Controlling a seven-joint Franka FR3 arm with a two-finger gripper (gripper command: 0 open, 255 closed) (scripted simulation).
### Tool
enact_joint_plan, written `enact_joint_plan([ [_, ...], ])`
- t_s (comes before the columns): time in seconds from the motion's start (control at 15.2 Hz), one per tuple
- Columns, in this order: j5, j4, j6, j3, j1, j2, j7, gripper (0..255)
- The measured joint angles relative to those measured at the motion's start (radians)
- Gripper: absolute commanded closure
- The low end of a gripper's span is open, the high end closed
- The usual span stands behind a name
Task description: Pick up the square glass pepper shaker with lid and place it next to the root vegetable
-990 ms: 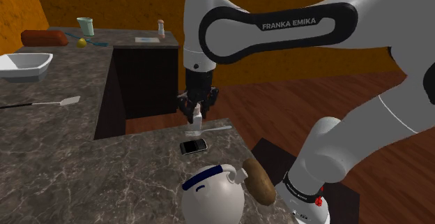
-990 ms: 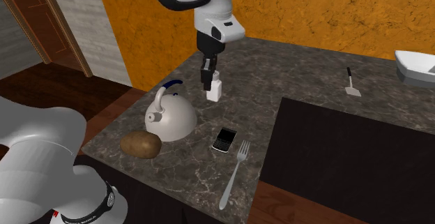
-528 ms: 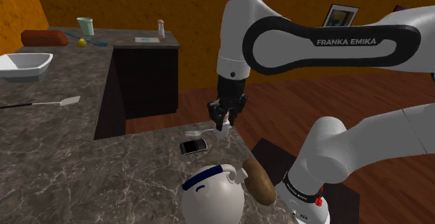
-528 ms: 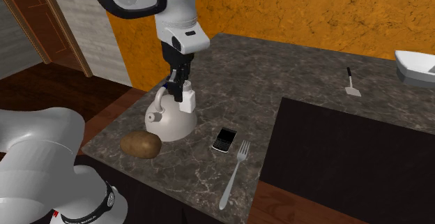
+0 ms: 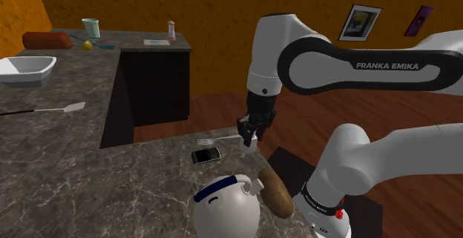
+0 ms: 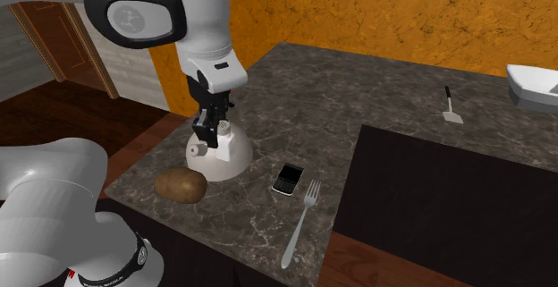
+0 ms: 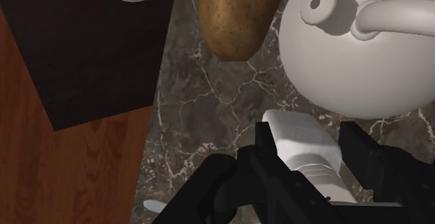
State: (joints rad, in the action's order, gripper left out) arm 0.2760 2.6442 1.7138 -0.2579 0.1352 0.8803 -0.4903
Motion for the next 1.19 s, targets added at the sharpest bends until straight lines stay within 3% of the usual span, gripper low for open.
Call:
enact_joint_plan([
  [1.19,0.063,0.211,0.265,-0.058,0.023,-0.055,0.024,255],
])
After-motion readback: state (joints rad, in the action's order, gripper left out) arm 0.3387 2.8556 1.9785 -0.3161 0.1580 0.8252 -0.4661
